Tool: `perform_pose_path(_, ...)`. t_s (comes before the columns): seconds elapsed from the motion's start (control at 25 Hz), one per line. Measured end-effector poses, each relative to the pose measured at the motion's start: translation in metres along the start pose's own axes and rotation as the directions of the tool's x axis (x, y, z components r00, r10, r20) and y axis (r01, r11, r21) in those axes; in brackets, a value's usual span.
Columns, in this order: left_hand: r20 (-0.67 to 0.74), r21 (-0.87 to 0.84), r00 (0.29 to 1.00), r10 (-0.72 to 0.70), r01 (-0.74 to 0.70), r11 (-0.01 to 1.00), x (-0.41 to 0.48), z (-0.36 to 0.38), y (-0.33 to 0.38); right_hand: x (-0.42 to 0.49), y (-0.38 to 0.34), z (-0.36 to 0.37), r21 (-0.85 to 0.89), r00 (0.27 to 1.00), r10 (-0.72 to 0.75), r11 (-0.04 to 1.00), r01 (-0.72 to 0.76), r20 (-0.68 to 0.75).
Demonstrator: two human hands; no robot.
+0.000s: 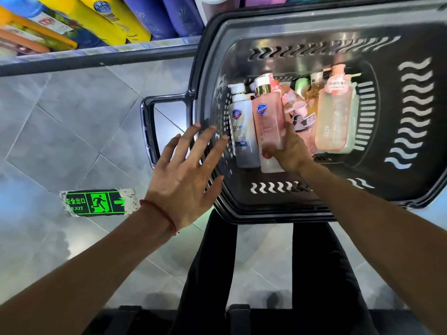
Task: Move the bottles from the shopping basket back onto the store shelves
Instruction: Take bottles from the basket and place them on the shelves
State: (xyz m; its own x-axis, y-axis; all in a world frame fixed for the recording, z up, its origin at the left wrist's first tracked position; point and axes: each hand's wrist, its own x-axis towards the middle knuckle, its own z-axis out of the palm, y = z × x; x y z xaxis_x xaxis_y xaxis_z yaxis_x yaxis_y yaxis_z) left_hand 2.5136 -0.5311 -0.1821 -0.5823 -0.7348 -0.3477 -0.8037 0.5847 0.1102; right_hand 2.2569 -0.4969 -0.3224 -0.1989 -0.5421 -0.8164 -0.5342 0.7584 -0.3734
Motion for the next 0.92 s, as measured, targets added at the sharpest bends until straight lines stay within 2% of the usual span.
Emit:
perform_pose_path(0.24, 0.028, -0.034, 0.999, -0.034, 0.035, 0.999, -0.002, -0.006, 0.020, -0.028, 0.006, -0.015, 0.053, 0.998, -0.059, 0.997, 0.061, -0.027)
perform_pose_path(0.4, 0.078, -0.072, 0.993, -0.084, 0.089, 0.993, 0.005, -0.010, 0.044, -0.054, 0.018, -0.036, 0.282, 0.992, -0.031, 0.957, 0.064, -0.120)
perform_pose_path(0.48, 0.072, -0.169, 0.988, -0.138, 0.149, 0.974, 0.013, -0.010, 0.062, -0.069, 0.022, -0.051, 0.345, 0.987, 0.011, 0.937, 0.046, -0.162)
perform_pose_path(0.56, 0.054, -0.333, 0.976, -0.210, 0.216, 0.918, 0.023, -0.004, 0.081, -0.078, 0.030, -0.065, 0.381, 0.982, -0.004, 0.921, 0.078, -0.190)
perform_pose_path(0.68, 0.154, -0.583, 0.923, -0.354, 0.374, 0.722, 0.047, 0.024, 0.100, -0.076, 0.040, -0.079, 0.411, 0.975, -0.048, 0.901, 0.136, -0.217)
perform_pose_path(0.8, 0.335, -0.693, 0.803, -0.493, 0.564, 0.448, 0.079, 0.072, 0.108, -0.063, 0.052, -0.086, 0.420, 0.977, -0.040, 0.899, 0.126, -0.208)
perform_pose_path(0.92, 0.442, -0.734, 0.657, -0.611, 0.656, 0.174, 0.111, 0.116, 0.110, -0.045, 0.063, -0.086, 0.399, 0.973, -0.036, 0.908, 0.127, -0.230)
